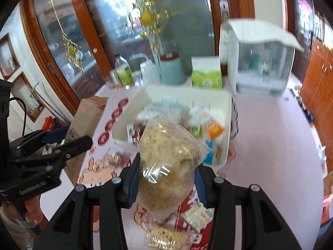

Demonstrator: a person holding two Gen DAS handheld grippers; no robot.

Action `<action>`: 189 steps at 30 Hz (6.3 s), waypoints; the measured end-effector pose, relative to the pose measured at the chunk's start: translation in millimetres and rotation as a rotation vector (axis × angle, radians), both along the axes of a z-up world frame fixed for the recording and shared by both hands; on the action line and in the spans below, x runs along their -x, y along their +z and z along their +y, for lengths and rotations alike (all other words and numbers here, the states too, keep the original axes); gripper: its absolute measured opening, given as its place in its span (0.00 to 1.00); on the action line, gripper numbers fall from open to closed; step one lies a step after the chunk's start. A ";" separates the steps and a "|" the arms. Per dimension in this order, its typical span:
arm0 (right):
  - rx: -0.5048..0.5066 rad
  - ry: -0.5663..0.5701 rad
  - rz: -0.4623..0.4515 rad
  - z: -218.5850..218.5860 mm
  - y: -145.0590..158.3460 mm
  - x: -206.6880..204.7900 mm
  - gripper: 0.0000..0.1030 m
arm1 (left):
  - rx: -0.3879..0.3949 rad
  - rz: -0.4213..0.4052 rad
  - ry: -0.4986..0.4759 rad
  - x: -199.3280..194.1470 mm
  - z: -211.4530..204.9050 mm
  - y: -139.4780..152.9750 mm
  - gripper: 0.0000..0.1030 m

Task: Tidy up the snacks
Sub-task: 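Carry both bags over the white tray and open both tools to drop them, then withdraw both tools from the tray toward the remaining snacks, then grasp the clear nut bag with the left tool while the right tool grasps the white-red printed packet, then carry both snacks over the white tray and lower them in, then open the right tool and then the left tool to drop both snacks into the tray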

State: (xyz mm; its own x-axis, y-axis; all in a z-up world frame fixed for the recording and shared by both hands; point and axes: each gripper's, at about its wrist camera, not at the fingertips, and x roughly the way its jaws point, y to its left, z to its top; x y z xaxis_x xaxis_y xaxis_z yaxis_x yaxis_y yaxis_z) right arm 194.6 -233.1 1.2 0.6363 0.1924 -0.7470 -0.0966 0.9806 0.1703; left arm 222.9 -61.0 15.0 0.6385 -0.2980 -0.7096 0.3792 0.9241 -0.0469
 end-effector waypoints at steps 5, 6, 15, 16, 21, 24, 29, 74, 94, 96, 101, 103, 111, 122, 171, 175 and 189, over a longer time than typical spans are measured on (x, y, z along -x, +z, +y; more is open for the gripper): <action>0.020 -0.001 -0.072 4.3 38.1 -20.6 0.45 | -0.038 -0.077 0.006 -18.2 -10.3 34.5 0.52; 0.024 -0.003 -0.087 5.7 45.8 -26.5 0.45 | -0.046 -0.092 0.015 -24.5 -11.9 41.8 0.52; 0.086 -0.034 -0.111 14.1 58.8 -79.1 0.47 | -0.035 -0.099 0.081 -94.3 -14.7 51.4 0.53; 0.089 -0.035 -0.102 13.9 54.6 -84.6 0.47 | -0.034 -0.093 0.089 -100.6 -15.0 47.0 0.59; 0.182 -0.016 -0.015 20.2 7.2 -129.0 0.56 | -0.107 -0.090 0.103 -127.6 -22.0 7.8 1.00; 0.164 -0.016 0.059 17.9 -20.3 -139.0 0.57 | -0.125 -0.027 0.085 -135.7 -22.2 -19.2 1.00; 0.174 -0.010 0.116 17.5 -49.4 -143.6 0.58 | -0.107 0.032 0.100 -141.1 -11.8 -47.5 1.00; 0.030 -0.073 -0.062 -26.9 16.1 63.1 0.59 | -0.034 -0.032 0.083 83.4 -5.2 0.4 1.00; 0.111 -0.085 0.124 -55.0 -69.6 104.6 0.59 | -0.112 0.220 0.013 87.3 -22.0 -116.7 1.00; 0.092 -0.094 0.163 -55.0 -84.9 103.3 0.59 | -0.131 0.258 -0.017 83.6 -31.4 -135.5 1.00; -0.013 -0.161 0.274 -59.5 -121.6 95.4 0.59 | -0.168 0.315 -0.070 72.4 -52.5 -170.7 1.00; -0.046 -0.192 0.310 -60.5 -134.4 89.6 0.59 | -0.181 0.335 -0.078 65.6 -59.0 -182.6 1.00; -0.107 -0.268 0.414 -54.1 -177.1 54.6 0.59 | -0.188 0.421 -0.098 34.4 -72.2 -222.9 0.97; -0.091 -0.331 0.482 -36.9 -209.6 14.8 0.60 | -0.089 0.498 -0.135 13.0 -71.1 -247.4 0.63; 0.008 -0.146 0.018 -22.7 2.2 9.5 0.46 | -0.027 -0.008 -0.004 -11.5 3.8 17.9 0.33; 0.033 -0.143 -0.059 -20.4 38.3 -14.5 0.46 | -0.040 -0.056 0.000 -38.3 -4.1 44.7 0.33; 0.104 -0.172 0.010 -19.7 15.6 -111.1 0.47 | -0.033 0.026 0.037 -136.8 -38.2 2.0 0.54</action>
